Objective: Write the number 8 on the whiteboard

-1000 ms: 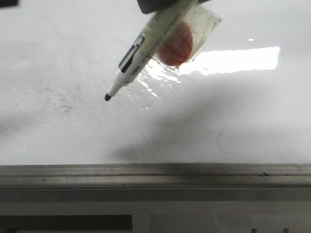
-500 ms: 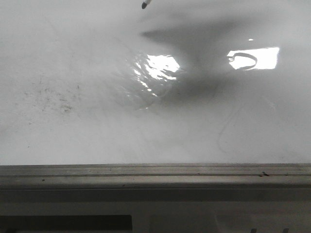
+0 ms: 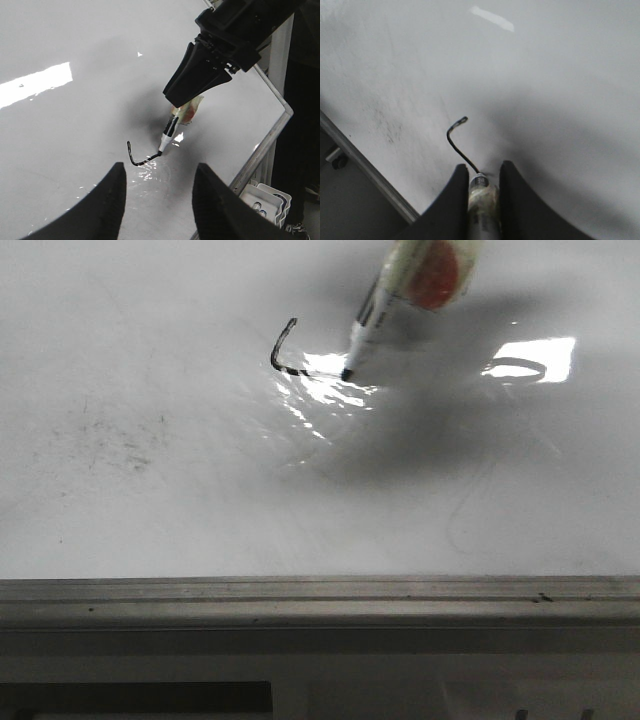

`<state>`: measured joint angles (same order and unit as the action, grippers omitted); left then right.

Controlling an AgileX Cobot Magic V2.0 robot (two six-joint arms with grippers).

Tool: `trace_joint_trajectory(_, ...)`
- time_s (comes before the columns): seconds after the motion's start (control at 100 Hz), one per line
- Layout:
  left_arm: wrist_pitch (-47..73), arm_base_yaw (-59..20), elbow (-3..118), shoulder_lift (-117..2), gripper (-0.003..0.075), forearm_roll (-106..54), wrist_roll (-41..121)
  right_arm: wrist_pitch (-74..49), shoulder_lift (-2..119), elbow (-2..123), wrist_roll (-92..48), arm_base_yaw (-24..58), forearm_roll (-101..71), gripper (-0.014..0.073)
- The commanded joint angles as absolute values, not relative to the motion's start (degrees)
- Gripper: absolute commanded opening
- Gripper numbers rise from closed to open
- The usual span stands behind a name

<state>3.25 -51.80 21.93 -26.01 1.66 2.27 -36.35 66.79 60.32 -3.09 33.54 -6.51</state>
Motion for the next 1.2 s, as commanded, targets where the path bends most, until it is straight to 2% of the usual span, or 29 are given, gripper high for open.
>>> trace_joint_trajectory(0.0,-0.94,-52.02,23.39,-26.49,0.0281,1.36,1.64,-35.35,66.75,61.08,-3.83,33.32,-4.18,-0.0063)
trace_joint_trajectory(0.2,-1.33,-52.02,23.39,-26.49,0.0281,1.36,1.64,-27.44,70.12,62.82,-3.83,35.31,-5.11,-0.0063)
trace_joint_trajectory(0.46,-1.70,-52.02,23.39,-26.49,0.0281,1.36,1.64,-25.75,68.84,65.98,-3.83,31.39,-4.60,-0.0063)
trace_joint_trajectory(0.65,-1.70,-52.02,23.39,-26.49,0.0281,1.36,1.64,-26.67,69.46,65.98,-3.83,34.59,-5.52,-0.0063)
trace_joint_trajectory(0.83,-0.91,-52.02,23.39,-27.00,0.0281,1.62,1.64,-25.79,64.41,65.98,-4.63,38.00,-5.52,-0.0063)
trace_joint_trajectory(0.99,-1.48,-52.13,23.39,-32.29,0.0281,1.72,1.64,-29.95,62.09,65.58,-4.63,42.93,-5.52,-0.0063)
trace_joint_trajectory(1.19,-9.50,-52.23,23.39,-42.50,0.0282,2.17,1.64,-30.73,62.84,62.26,-4.38,45.98,-6.04,-0.0063)
